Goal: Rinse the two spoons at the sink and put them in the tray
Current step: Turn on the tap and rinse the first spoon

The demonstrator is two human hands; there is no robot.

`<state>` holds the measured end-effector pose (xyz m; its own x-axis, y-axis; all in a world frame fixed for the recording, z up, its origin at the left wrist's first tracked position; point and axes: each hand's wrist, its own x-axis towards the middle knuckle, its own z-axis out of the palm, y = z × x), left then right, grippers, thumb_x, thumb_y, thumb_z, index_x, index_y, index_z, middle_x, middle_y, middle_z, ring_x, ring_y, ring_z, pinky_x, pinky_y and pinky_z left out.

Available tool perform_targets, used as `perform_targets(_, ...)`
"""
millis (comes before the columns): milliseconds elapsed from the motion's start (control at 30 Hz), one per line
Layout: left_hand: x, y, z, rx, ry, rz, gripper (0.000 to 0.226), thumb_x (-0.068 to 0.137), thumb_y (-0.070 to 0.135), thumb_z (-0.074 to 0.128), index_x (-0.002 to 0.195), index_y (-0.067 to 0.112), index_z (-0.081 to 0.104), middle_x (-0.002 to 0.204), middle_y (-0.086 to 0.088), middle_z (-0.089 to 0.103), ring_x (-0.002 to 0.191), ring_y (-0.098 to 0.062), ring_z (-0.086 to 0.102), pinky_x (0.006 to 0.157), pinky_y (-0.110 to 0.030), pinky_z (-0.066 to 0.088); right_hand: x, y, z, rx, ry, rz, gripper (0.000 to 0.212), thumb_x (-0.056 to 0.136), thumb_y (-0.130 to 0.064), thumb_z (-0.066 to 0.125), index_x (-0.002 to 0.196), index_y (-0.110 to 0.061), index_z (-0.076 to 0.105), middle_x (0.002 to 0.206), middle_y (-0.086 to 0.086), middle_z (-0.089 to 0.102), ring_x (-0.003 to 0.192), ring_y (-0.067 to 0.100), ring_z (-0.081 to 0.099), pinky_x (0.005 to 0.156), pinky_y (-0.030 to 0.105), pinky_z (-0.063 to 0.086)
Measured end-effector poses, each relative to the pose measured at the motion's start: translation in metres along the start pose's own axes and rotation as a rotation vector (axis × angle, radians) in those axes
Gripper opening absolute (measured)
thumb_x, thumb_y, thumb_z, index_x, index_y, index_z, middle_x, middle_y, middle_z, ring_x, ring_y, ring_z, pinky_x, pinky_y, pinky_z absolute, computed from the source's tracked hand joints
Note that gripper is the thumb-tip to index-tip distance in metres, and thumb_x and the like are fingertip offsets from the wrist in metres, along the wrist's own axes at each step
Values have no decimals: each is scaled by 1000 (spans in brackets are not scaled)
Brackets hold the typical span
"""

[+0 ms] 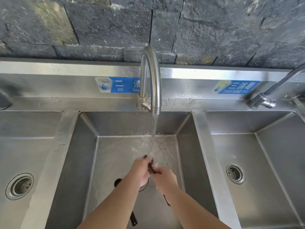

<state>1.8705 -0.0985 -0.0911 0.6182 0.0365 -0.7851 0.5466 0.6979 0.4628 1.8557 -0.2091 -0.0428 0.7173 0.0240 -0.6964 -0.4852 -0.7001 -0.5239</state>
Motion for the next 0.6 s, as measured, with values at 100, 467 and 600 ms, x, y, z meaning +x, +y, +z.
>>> perform_targets(100,1,0,0,13,54,16,11,92,4,58,83,-1,58,64,-13,57,56,-27,57,55,-38,53,0,0,-3,-136,35,-66,24,84,-23,46,63,-23,59,59,-6,56,48,11,48,37,21,32)
perform_targets(467,-12,12,4,-25,180,-41,3,88,7,66,89,10,66,79,-6,71,69,-17,64,59,-30,48,22,-26,-6,-225,101,-210,18,84,-32,58,74,-24,70,62,-8,64,52,3,53,41,17,35)
perform_targets(600,-13,32,4,-34,127,54,8,92,9,61,84,5,62,65,-11,62,49,-19,51,46,-28,41,25,-39,-10,-31,43,-200,13,76,-30,67,85,-22,72,70,-5,70,61,9,60,49,19,40)
